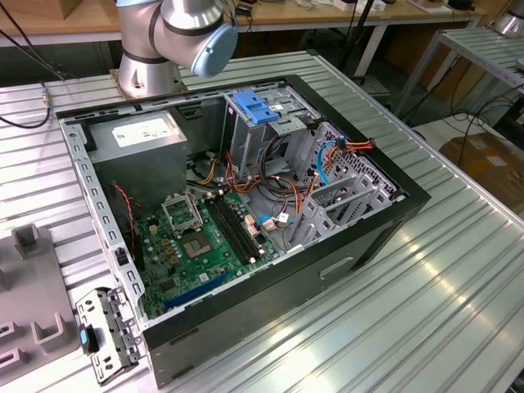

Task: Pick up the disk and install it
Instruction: 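Pick up the disk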

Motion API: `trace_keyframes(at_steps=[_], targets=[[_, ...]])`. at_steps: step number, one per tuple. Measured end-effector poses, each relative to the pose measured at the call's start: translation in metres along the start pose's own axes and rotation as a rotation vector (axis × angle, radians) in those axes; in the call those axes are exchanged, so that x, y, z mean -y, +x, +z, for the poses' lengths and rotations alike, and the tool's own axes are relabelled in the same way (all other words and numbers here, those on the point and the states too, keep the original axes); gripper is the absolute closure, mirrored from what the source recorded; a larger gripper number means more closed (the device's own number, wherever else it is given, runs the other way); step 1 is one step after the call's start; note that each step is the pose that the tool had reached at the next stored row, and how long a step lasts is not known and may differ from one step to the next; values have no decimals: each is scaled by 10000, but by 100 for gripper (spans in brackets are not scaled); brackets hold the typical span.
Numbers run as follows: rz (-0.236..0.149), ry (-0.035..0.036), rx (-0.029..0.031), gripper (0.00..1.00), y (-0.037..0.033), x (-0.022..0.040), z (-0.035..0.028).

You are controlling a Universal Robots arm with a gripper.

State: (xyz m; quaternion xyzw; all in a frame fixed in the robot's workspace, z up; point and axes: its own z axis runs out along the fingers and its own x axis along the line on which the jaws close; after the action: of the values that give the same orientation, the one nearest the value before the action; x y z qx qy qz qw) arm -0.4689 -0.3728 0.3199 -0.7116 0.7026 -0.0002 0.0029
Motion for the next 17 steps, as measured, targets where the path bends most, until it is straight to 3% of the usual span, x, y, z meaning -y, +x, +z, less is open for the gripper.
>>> trace_keyframes(at_steps=[3,6,9,14,17], targets=[[-26,9,-1,46,-1,-1,47],[-27,9,0,46,-1,-1,50],[-18,9,0,55,-1,-1,51],[579,12,-3,55,-1,5,85],[581,13,-3,55,0,5,108]])
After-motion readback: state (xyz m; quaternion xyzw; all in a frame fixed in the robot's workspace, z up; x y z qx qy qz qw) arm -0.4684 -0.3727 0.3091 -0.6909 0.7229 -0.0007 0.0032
